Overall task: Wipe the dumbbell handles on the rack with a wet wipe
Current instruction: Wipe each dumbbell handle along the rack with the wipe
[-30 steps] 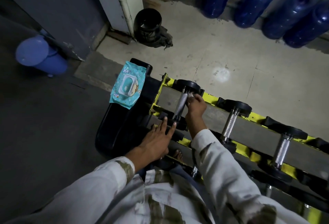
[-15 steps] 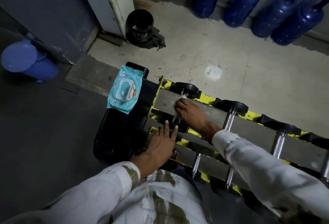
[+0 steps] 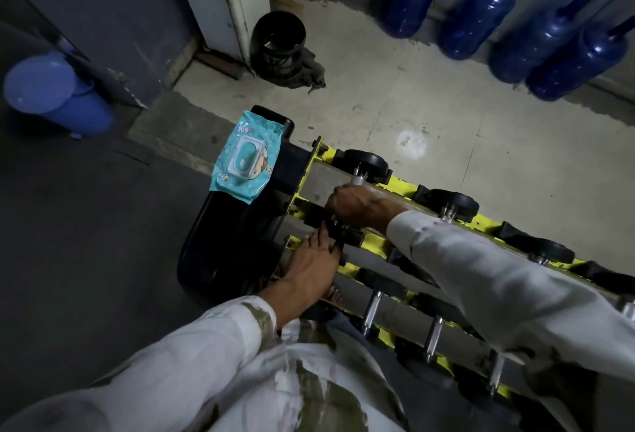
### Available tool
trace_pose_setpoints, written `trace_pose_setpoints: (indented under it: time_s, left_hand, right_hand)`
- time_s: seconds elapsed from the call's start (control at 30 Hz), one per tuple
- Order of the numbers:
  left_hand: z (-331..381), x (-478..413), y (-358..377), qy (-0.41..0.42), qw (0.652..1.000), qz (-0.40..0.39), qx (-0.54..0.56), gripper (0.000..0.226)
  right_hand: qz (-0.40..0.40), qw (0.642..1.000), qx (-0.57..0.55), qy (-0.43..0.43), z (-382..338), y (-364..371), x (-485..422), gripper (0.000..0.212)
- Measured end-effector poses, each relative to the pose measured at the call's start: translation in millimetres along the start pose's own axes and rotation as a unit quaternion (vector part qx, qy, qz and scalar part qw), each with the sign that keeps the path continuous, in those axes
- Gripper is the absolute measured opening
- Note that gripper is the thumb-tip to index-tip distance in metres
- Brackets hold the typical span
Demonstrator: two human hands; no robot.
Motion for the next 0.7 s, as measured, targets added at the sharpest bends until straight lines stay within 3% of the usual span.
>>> trace_pose_setpoints:
  time_s: [0.07,0.2,0.3,0.37,0.47,0.63,0.7]
  left_hand:
    - [-0.6,0.2,0.9,-0.006,1.000,0.009,0.008,0.068]
    - [-1.8,-0.5,5.6,-0.023,0.999,0.022,0.033,0.062]
    - [-2.7,-1.5,7.2,-0.026,0.999,0.012,0.046,0.066]
    - [-3.1,-2.5,8.3,-0.026,0.998,-0.001,0.053,0.075]
    - [-2.9,-3.1,11.1,-0.029,0.998,-0.009,0.059,0.083]
    - [-1.7,-3.6,10.4,-0.038,0.998,-0.013,0.056,0.088]
    - [-0.8,-3.3,11.0,-0.040,0.997,-0.012,0.058,0.091]
  right_hand:
    - [-0.019,0.999,-0.036,-0.001,-9.8,5.2,1.8,0.021]
    - [0.108,0.990,-0.087,0.014,-10.4,5.9,18.8,0.014]
    - [0.186,0.943,-0.251,0.111,-13.6,17.1,46.6,0.011]
    - [0.234,0.869,-0.354,0.253,-12.2,30.3,63.7,0.013]
    - [0.230,0.731,-0.472,0.435,-14.4,61.0,73.0,0.007]
    - [0.184,0.501,-0.679,0.504,-7.1,71.3,53.0,0.018]
    - [0.159,0.475,-0.718,0.483,-8.9,62.9,55.0,0.028]
Point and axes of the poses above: each hand's wrist, its own x-axis away from the middle knuckle, its own y-axis out of the palm, z = x × y, the point moved 3 cm from there along -x, towards the middle knuckle, and after that the axes turned 10 degrees about z, right-handed, at the moved point
